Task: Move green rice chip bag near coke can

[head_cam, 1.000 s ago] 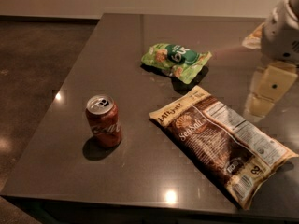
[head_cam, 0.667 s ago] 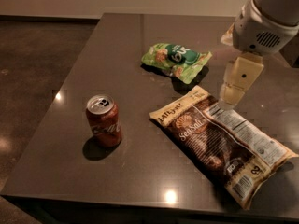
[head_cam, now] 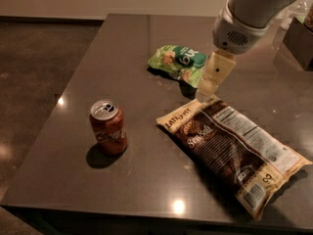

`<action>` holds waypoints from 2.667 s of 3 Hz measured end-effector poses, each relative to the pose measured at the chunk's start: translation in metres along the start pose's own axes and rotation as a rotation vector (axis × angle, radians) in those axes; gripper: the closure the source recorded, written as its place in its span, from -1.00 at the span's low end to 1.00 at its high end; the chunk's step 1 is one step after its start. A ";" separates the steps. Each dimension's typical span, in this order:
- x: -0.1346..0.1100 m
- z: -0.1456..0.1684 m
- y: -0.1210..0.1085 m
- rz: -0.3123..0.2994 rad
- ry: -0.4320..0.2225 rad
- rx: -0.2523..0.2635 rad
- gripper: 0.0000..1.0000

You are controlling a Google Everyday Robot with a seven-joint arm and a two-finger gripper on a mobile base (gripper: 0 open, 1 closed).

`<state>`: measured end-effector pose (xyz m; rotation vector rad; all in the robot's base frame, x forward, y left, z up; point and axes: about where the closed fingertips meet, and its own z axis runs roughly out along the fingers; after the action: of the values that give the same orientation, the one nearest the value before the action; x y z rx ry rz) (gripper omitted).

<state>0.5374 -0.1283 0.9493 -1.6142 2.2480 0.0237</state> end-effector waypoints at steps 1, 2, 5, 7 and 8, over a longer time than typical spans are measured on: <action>-0.014 0.017 -0.019 0.068 -0.013 0.051 -1.00; -0.022 0.033 -0.044 0.131 -0.018 0.073 -1.00; -0.038 0.078 -0.097 0.222 -0.001 0.068 -1.00; -0.045 0.097 -0.111 0.211 0.039 0.054 -0.56; -0.046 0.100 -0.112 0.206 0.048 0.048 -0.10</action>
Offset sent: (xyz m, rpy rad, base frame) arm 0.0972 0.0120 -0.0228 0.0612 -0.0469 -0.2259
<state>0.6819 -0.1021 0.8933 -1.3668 2.4235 -0.0150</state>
